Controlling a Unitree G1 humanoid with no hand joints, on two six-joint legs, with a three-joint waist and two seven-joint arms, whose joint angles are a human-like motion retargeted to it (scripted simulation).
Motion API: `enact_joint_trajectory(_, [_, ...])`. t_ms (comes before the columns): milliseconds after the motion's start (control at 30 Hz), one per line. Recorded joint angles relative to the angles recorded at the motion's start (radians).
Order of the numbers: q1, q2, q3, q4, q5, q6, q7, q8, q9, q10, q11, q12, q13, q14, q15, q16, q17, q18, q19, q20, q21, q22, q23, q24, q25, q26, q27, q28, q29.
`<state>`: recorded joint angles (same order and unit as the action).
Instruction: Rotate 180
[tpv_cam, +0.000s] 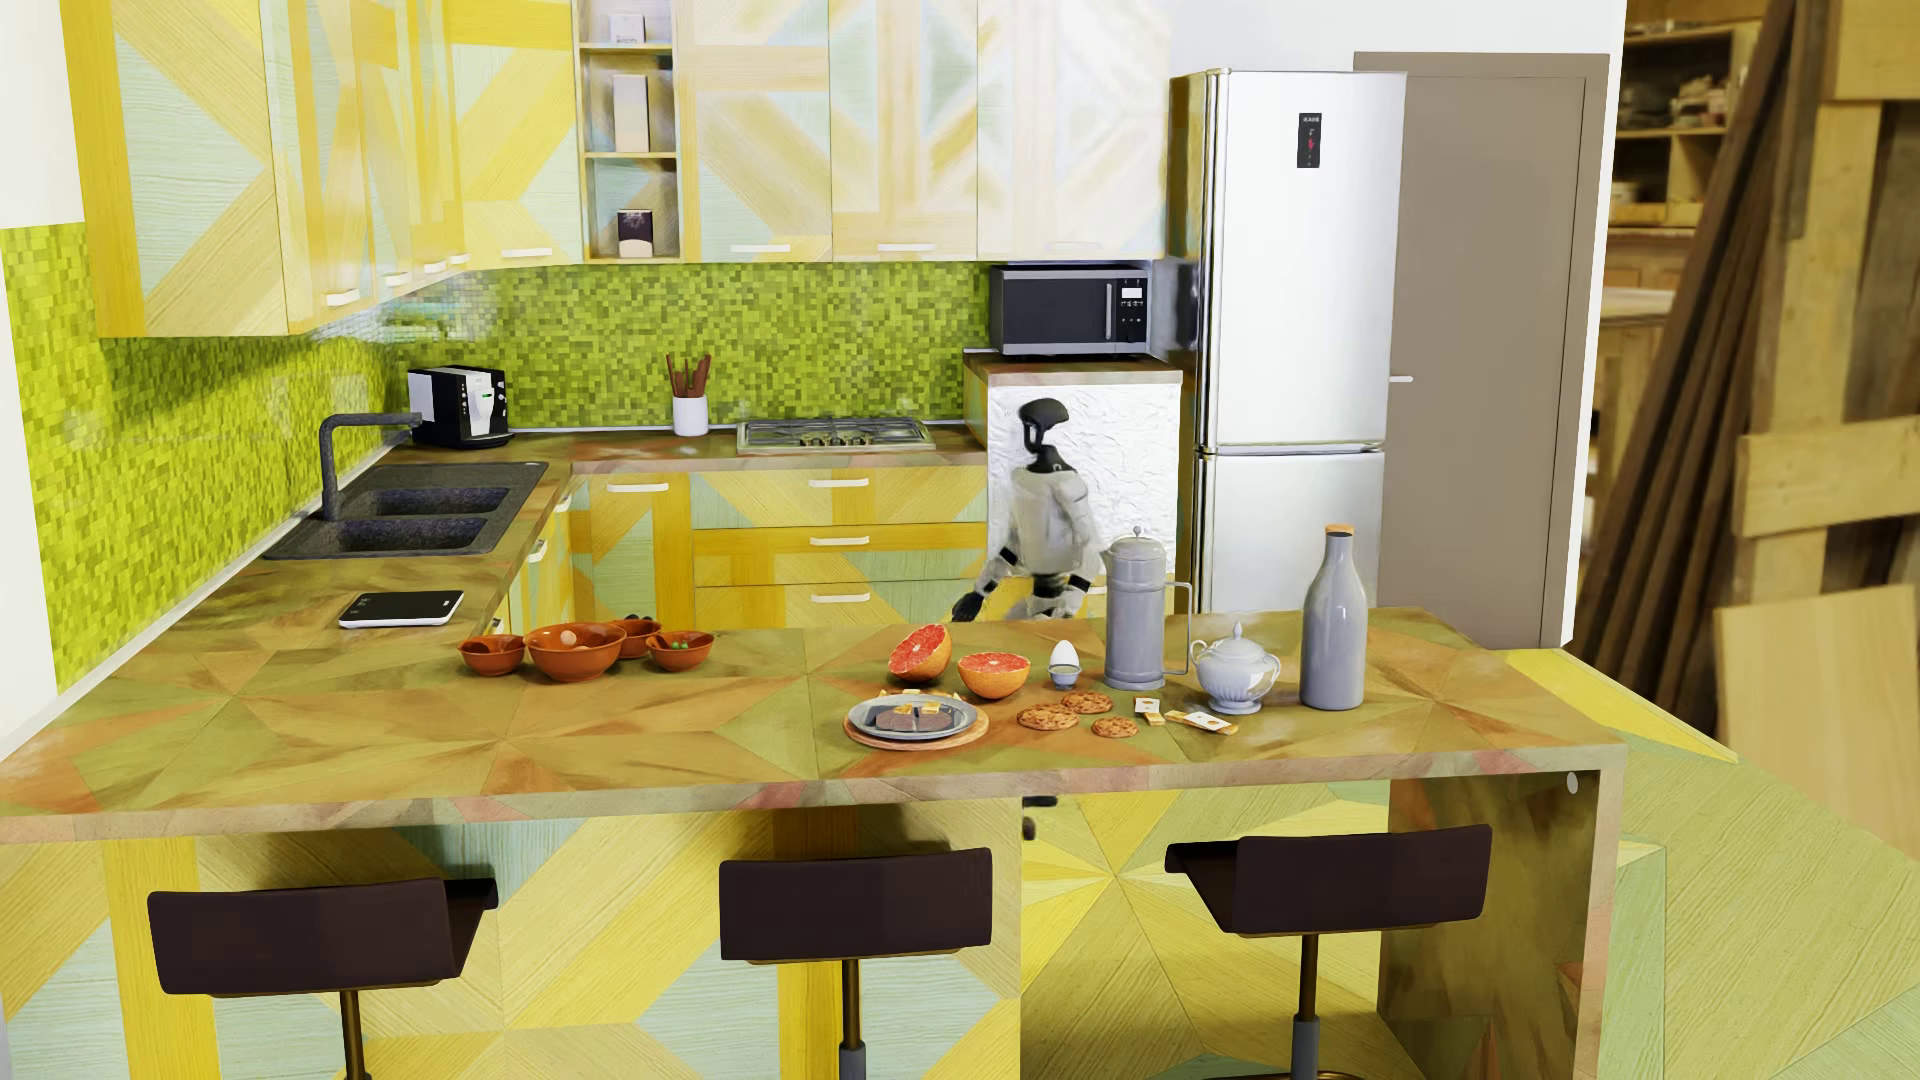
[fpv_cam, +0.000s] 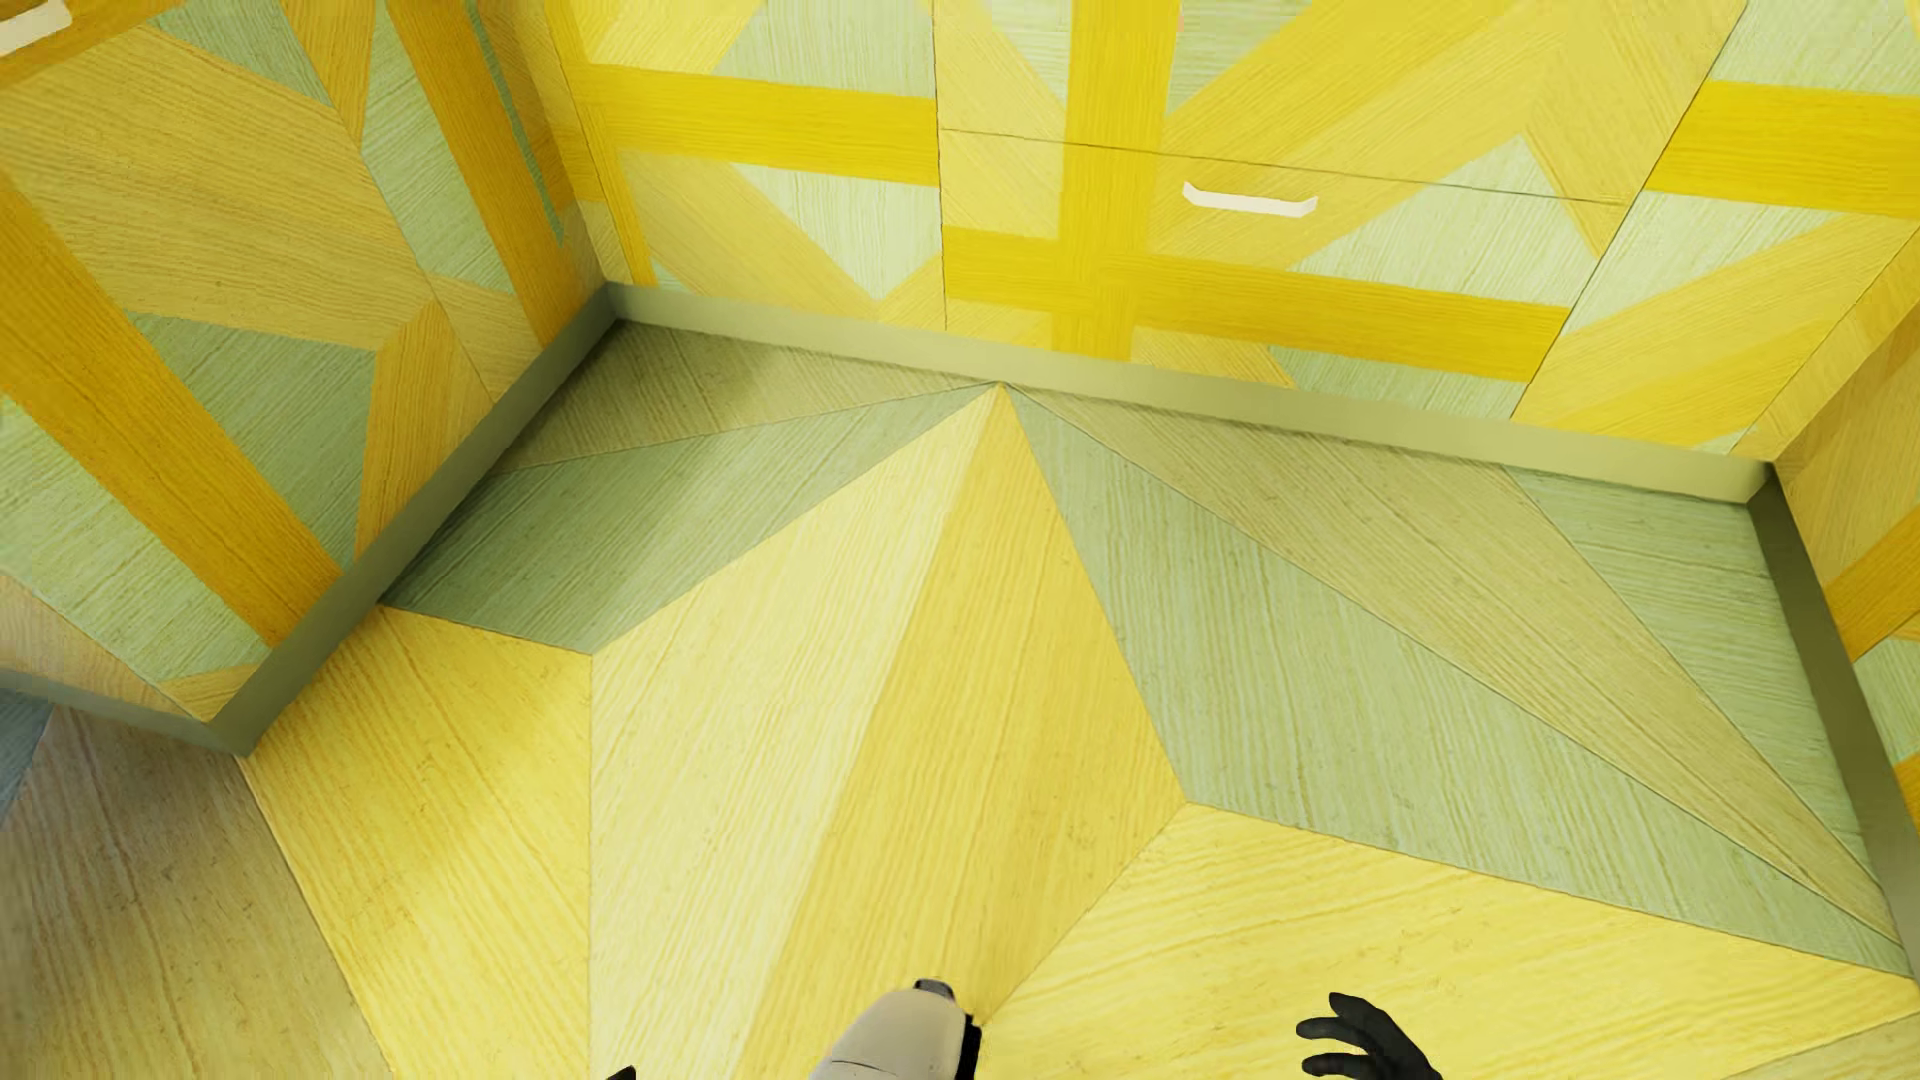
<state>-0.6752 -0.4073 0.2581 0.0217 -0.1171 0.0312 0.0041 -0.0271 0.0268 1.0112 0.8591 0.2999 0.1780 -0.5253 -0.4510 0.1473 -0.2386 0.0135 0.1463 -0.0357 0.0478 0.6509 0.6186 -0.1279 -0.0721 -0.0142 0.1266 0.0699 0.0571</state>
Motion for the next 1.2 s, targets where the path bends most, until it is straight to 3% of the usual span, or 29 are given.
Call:
enact_joint_trajectory(33, [0.044, 0.005, -0.032, 0.032, -0.004, 0.013, 0.015, -0.028, -0.02, 0.087, 0.015, -0.007, -0.03, -0.056, -0.013, 0.011, 0.026, -0.019, -0.04, 0.004, 0.02, -0.011, -0.031, 0.032, 0.019, 0.016, -0.001, 0.002, -0.009])
enact_joint_trajectory(67, [0.114, -0.007, -0.072, 0.065, -0.007, 0.028, 0.01, -0.053, -0.04, 0.007, 0.065, -0.022, -0.051, -0.007, -0.045, 0.036, 0.035, -0.145, -0.098, -0.032, 0.072, 0.005, -0.074, 0.069, 0.039, 0.037, -0.027, -0.007, -0.025])
enact_joint_trajectory(100, [0.111, -0.026, -0.074, 0.034, -0.018, 0.005, 0.006, -0.036, -0.053, -0.028, 0.101, -0.042, -0.04, 0.099, -0.046, 0.04, 0.057, -0.015, -0.097, -0.012, 0.086, 0.016, -0.077, 0.086, 0.057, 0.06, -0.083, -0.034, -0.047])
enact_joint_trajectory(133, [0.107, -0.009, -0.052, 0.007, -0.013, -0.012, -0.02, -0.012, -0.061, -0.048, 0.069, -0.042, -0.003, 0.117, -0.041, 0.011, 0.059, -0.014, -0.055, 0.016, 0.092, -0.011, -0.082, 0.086, 0.074, 0.084, -0.13, -0.061, -0.065])
enact_joint_trajectory(167, [0.121, 0.017, -0.011, -0.024, -0.033, -0.042, -0.025, 0.002, -0.054, -0.094, 0.022, -0.036, 0.003, 0.149, -0.045, -0.004, 0.062, -0.008, 0.022, -0.001, 0.065, 0.0, -0.071, 0.071, 0.087, 0.095, -0.142, -0.081, -0.075])
enact_joint_trajectory(200, [0.128, 0.042, 0.015, -0.044, -0.029, -0.054, -0.051, 0.009, -0.035, -0.125, -0.009, -0.009, -0.008, 0.175, -0.033, -0.011, 0.072, -0.007, 0.034, 0.008, 0.039, -0.014, -0.076, 0.051, 0.097, 0.107, -0.128, -0.093, -0.081])
enact_joint_trajectory(267, [0.129, 0.014, 0.031, -0.082, -0.019, -0.088, -0.096, 0.035, -0.004, -0.189, 0.037, 0.015, -0.037, 0.231, 0.034, 0.019, 0.096, -0.011, -0.042, 0.005, 0.06, 0.051, -0.063, 0.004, 0.096, 0.083, -0.114, -0.065, -0.093])
enact_joint_trajectory(333, [0.131, 0.034, 0.017, -0.121, 0.003, -0.111, -0.131, 0.067, 0.025, -0.261, -0.047, 0.047, -0.032, 0.285, -0.011, 0.011, 0.078, -0.012, -0.142, 0.025, 0.055, 0.041, -0.07, -0.036, 0.054, 0.097, -0.084, -0.036, -0.077])
enact_joint_trajectory(367, [0.113, 0.052, 0.036, -0.114, 0.002, -0.098, -0.12, 0.056, 0.023, -0.259, -0.1, 0.031, 0.004, 0.229, 0.003, -0.004, 0.049, 0.016, -0.117, 0.026, 0.05, 0.042, -0.036, -0.049, 0.037, 0.122, -0.089, -0.016, -0.061])
enact_joint_trajectory(400, [0.097, 0.082, 0.03, -0.057, -0.001, -0.05, -0.05, 0.018, 0.026, -0.157, -0.122, 0.017, -0.007, 0.104, 0.01, -0.013, 0.028, 0.068, -0.005, 0.022, 0.045, 0.021, 0.007, -0.042, 0.024, 0.162, -0.075, -0.017, -0.046])
enact_joint_trajectory(433, [0.108, 0.069, -0.008, -0.003, -0.005, -0.012, 0.0, -0.001, 0.024, -0.093, -0.062, 0.006, -0.028, 0.044, -0.019, -0.001, 0.04, 0.066, 0.072, 0.001, 0.032, 0.013, 0.0, -0.012, 0.011, 0.198, -0.053, -0.03, -0.041])
enact_joint_trajectory(467, [0.096, 0.003, -0.071, -0.01, -0.019, -0.007, 0.004, 0.018, 0.023, -0.099, 0.071, -0.019, -0.039, 0.166, -0.006, 0.041, 0.084, 0.017, 0.101, -0.023, 0.043, 0.075, -0.054, 0.029, 0.006, 0.211, -0.042, -0.052, -0.049])
enact_joint_trajectory(533, [0.096, -0.08, -0.115, -0.068, 0.026, -0.034, -0.029, 0.086, 0.022, -0.165, 0.124, -0.057, 0.003, 0.222, 0.049, 0.027, 0.109, 0.014, 0.06, -0.005, 0.033, 0.034, -0.023, 0.079, 0.01, 0.196, -0.085, -0.067, -0.054])
enact_joint_trajectory(567, [0.106, -0.094, -0.114, -0.097, 0.049, -0.055, -0.045, 0.067, 0.02, -0.216, 0.038, -0.062, 0.032, 0.259, -0.008, -0.002, 0.093, 0.009, 0.032, -0.001, 0.017, 0.03, -0.034, 0.08, 0.008, 0.159, -0.087, -0.065, -0.044])
enact_joint_trajectory(600, [0.121, -0.067, -0.08, -0.111, 0.056, -0.057, -0.059, 0.062, 0.018, -0.244, -0.016, -0.054, 0.064, 0.264, 0.039, -0.021, 0.062, 0.016, -0.055, 0.002, 0.022, 0.002, -0.02, 0.077, 0.011, 0.116, -0.089, -0.038, -0.037])
enact_joint_trajectory(633, [0.119, -0.038, -0.042, -0.088, 0.055, -0.03, -0.045, 0.023, 0.015, -0.187, -0.051, -0.064, 0.061, 0.192, 0.052, -0.025, 0.023, 0.076, -0.127, -0.025, 0.035, -0.003, 0.014, 0.062, 0.018, 0.079, -0.079, -0.033, -0.035])
enact_joint_trajectory(667, [0.124, -0.011, -0.034, -0.04, 0.047, -0.006, 0.005, -0.006, 0.017, -0.066, -0.065, -0.052, 0.029, 0.067, 0.055, -0.019, 0.025, 0.095, -0.082, -0.031, 0.03, -0.02, 0.012, 0.045, 0.024, 0.051, -0.048, -0.051, -0.037])
enact_joint_trajectory(700, [0.154, -0.016, -0.047, 0.007, 0.036, 0.009, 0.008, -0.032, 0.003, -0.059, -0.036, -0.048, 0.005, 0.001, 0.034, 0.003, 0.031, 0.059, -0.084, -0.025, 0.031, 0.001, -0.014, 0.043, 0.033, 0.036, -0.037, -0.074, -0.047])
enact_joint_trajectory(733, [0.172, -0.033, -0.069, 0.03, 0.02, 0.007, 0.001, -0.047, -0.012, -0.113, 0.008, -0.045, -0.03, 0.075, 0.007, 0.03, 0.058, -0.091, -0.11, -0.025, 0.044, 0.036, -0.013, 0.044, 0.037, 0.029, -0.042, -0.091, -0.068])
enact_joint_trajectory(767, [0.165, -0.048, -0.069, 0.003, -0.002, -0.014, 0.001, -0.038, -0.022, -0.133, 0.035, -0.041, -0.035, 0.126, -0.012, 0.027, 0.084, -0.036, -0.09, 0.003, 0.067, 0.032, -0.032, 0.037, 0.04, 0.039, -0.059, -0.1, -0.091])
enact_joint_trajectory(833, [0.186, -0.002, 0.021, -0.019, -0.017, -0.008, -0.036, -0.077, -0.028, -0.193, -0.031, -0.065, 0.024, 0.166, 0.014, -0.008, 0.083, -0.035, -0.088, -0.016, 0.055, -0.013, -0.058, 0.019, 0.046, 0.101, -0.112, -0.105, -0.11])
enact_joint_trajectory(867, [0.183, 0.009, 0.024, -0.023, -0.015, -0.001, -0.05, -0.07, -0.021, -0.205, -0.037, -0.062, 0.019, 0.183, 0.024, -0.02, 0.065, -0.035, -0.079, -0.013, 0.052, -0.012, -0.072, 0.011, 0.059, 0.123, -0.123, -0.101, -0.107])
enact_joint_trajectory(933, [0.179, 0.017, 0.013, -0.057, -0.01, -0.03, -0.071, 0.004, -0.006, -0.234, -0.045, -0.012, -0.018, 0.213, 0.009, 0.013, 0.091, -0.036, -0.056, -0.014, 0.063, 0.031, -0.075, -0.002, 0.082, 0.145, -0.116, -0.086, -0.076])
enact_joint_trajectory(967, [0.178, 0.027, 0.043, -0.069, -0.019, -0.03, -0.078, -0.002, 0.001, -0.251, -0.067, -0.021, -0.012, 0.229, 0.01, -0.021, 0.065, -0.033, -0.055, 0.012, 0.071, 0.025, -0.078, 0.002, 0.093, 0.166, -0.106, -0.061, -0.055])
enact_joint_trajectory(1000, [0.176, 0.022, 0.045, -0.084, -0.027, -0.039, -0.09, -0.001, 0.01, -0.272, -0.062, -0.018, -0.027, 0.248, 0.015, -0.001, 0.08, -0.033, -0.056, -0.012, 0.056, 0.02, -0.082, 0.007, 0.093, 0.174, -0.08, -0.038, -0.036])
enact_joint_trajectory(1067, [0.172, 0.053, 0.096, -0.073, -0.034, -0.035, -0.079, -0.022, 0.006, -0.315, -0.133, -0.025, 0.002, 0.258, 0.035, -0.012, 0.087, -0.004, -0.052, -0.01, 0.069, 0.009, -0.071, 0.013, 0.07, 0.191, -0.072, -0.025, -0.001])
enact_joint_trajectory(1100, [0.174, 0.065, 0.073, -0.041, -0.031, -0.015, -0.05, -0.022, 0.02, -0.306, -0.117, -0.009, -0.009, 0.246, 0.046, -0.011, 0.071, -0.017, -0.045, -0.009, 0.067, 0.0, -0.067, 0.024, 0.053, 0.195, -0.068, -0.035, 0.02])
enact_joint_trajectory(1167, [0.157, 0.045, 0.021, -0.065, -0.035, -0.029, -0.056, 0.033, 0.014, -0.333, -0.078, 0.008, -0.029, 0.313, 0.025, 0.0, 0.076, -0.03, -0.051, 0.005, 0.068, 0.015, -0.068, 0.057, 0.016, 0.197, -0.052, -0.073, 0.042])
enact_joint_trajectory(1200, [0.148, 0.08, 0.047, -0.066, -0.042, -0.02, -0.057, 0.017, 0.007, -0.315, -0.13, 0.005, -0.015, 0.276, 0.008, -0.022, 0.059, -0.019, -0.016, 0.004, 0.062, 0.011, -0.045, 0.08, -0.002, 0.195, -0.058, -0.06, 0.05])
